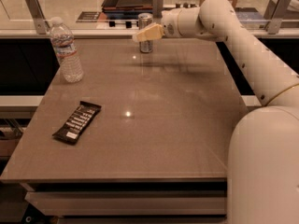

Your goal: Move redbull can near rxbar chocolate

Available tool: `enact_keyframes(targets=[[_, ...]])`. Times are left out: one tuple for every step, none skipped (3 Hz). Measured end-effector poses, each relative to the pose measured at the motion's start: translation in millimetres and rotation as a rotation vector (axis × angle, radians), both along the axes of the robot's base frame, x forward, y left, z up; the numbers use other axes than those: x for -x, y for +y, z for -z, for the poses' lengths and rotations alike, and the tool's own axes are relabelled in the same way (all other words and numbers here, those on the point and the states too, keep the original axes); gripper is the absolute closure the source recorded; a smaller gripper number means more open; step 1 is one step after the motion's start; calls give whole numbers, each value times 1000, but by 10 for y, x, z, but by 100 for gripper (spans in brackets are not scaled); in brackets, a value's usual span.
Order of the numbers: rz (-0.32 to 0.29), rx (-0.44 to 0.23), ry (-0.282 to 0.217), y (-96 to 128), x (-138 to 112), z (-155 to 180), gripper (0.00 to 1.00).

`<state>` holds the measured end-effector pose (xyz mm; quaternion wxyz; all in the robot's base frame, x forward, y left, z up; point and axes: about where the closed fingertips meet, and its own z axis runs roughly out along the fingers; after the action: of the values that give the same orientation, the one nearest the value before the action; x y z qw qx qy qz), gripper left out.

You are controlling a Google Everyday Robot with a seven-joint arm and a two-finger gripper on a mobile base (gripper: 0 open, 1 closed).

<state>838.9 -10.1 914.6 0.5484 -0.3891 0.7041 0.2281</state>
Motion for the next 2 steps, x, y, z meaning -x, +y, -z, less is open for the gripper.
enact_keyframes(targets=[[-8,-19,-12,54,-101,-12,0],[-12,-26,-14,92,-168,-8,0]])
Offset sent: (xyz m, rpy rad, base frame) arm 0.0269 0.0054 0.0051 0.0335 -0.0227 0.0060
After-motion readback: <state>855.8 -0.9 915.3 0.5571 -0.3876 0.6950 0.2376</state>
